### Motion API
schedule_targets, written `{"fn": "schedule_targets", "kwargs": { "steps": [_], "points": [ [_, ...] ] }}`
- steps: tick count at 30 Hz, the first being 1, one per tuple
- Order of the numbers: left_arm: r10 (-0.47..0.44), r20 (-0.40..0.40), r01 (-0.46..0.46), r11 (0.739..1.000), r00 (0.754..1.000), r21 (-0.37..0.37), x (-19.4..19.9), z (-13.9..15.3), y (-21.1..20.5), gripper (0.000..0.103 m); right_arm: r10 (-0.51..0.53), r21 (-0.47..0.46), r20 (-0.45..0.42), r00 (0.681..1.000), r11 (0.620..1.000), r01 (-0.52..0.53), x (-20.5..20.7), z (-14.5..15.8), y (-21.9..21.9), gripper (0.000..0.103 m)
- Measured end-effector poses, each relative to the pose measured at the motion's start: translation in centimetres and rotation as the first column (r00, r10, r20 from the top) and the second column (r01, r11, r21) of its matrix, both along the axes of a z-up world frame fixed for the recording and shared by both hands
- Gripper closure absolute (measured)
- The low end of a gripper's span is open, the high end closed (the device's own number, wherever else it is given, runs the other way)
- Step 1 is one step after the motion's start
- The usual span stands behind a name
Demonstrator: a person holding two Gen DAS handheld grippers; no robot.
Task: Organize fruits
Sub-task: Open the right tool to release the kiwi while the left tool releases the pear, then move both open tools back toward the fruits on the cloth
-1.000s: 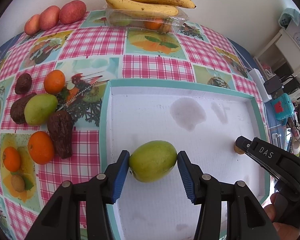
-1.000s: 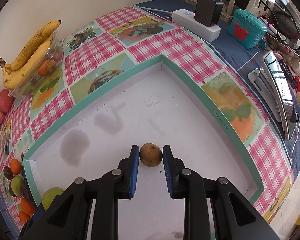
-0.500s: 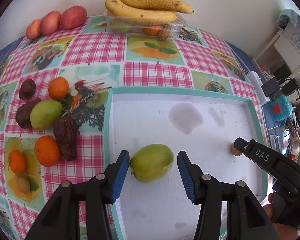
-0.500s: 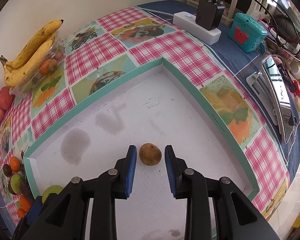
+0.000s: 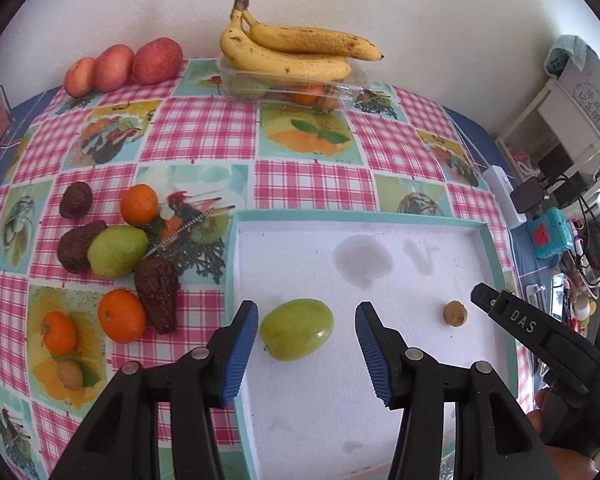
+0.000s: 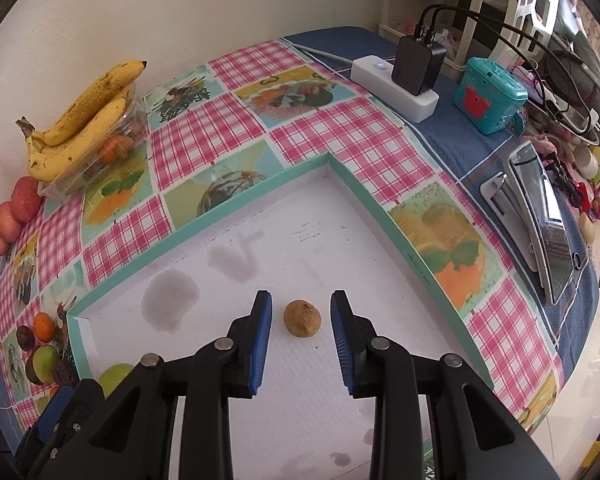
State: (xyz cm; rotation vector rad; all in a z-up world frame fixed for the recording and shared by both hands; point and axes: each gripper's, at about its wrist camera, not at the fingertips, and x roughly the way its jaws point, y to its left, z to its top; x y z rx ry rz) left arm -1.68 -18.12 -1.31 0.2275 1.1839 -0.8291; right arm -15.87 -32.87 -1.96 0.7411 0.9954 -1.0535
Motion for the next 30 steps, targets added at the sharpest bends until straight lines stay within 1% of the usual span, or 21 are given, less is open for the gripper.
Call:
{"fn": "schedule_targets", "kwargs": {
  "steps": [3,9,10,11,12,14,15,17,19,24,30],
  "points": [
    [0.023,0.000,-0.023,1.000,1.000,0.013,0.4,-0.2,0.2,0.043,-0.001,0.007,0.002,1.000,1.000,0.001,0.0,0.0,0.0,0.072],
    [0.084,-0.006,-0.083,0.995,0.996,0.051,1.3,-0.8,1.0,0.041,-0.003,0.014,-0.005,1.000,1.000,0.003,-0.1,-0.2,0.0,0.071],
    [0.096,-0.003,-0.095,0.994,0.995,0.059,1.4,-0.8,1.2,0.035,-0.001,0.014,-0.006,1.000,1.000,0.001,-0.1,-0.2,0.0,0.069],
    [0.110,0.002,-0.110,0.992,0.994,0.068,1.6,-0.9,1.3,0.031,0.000,0.014,-0.007,1.000,1.000,0.000,0.0,-0.2,0.0,0.063],
    [0.127,0.013,-0.127,0.989,0.992,0.081,1.8,-1.0,1.5,0.028,0.003,0.013,-0.007,1.000,1.000,-0.003,0.0,-0.2,0.0,0.059],
    [0.147,0.031,-0.150,0.983,0.989,0.102,2.1,-1.1,1.9,0.027,0.005,0.011,-0.007,1.000,1.000,-0.005,0.0,-0.2,0.0,0.046],
    [0.158,0.038,-0.162,0.980,0.987,0.113,2.2,-1.1,2.1,0.025,0.007,0.008,-0.008,1.000,1.000,-0.007,0.0,-0.2,0.0,0.043],
    [0.183,0.052,-0.188,0.973,0.982,0.130,2.6,-1.3,2.4,0.020,0.015,-0.005,-0.012,1.000,1.000,-0.015,0.1,-0.1,0.0,0.033],
    [0.203,0.069,-0.212,0.967,0.977,0.141,2.9,-1.3,2.8,0.015,0.020,-0.019,-0.008,1.000,1.000,-0.020,0.1,0.0,0.1,0.025],
    [0.251,0.117,-0.269,0.947,0.961,0.176,3.7,-1.3,3.6,0.002,0.030,-0.038,-0.005,1.000,0.999,-0.030,0.2,0.2,0.1,0.015],
    [0.249,0.175,-0.284,0.933,0.953,0.220,4.1,-1.5,3.9,0.001,0.041,-0.060,-0.009,0.999,0.997,-0.041,0.3,0.2,0.3,0.014]
  ]
}}
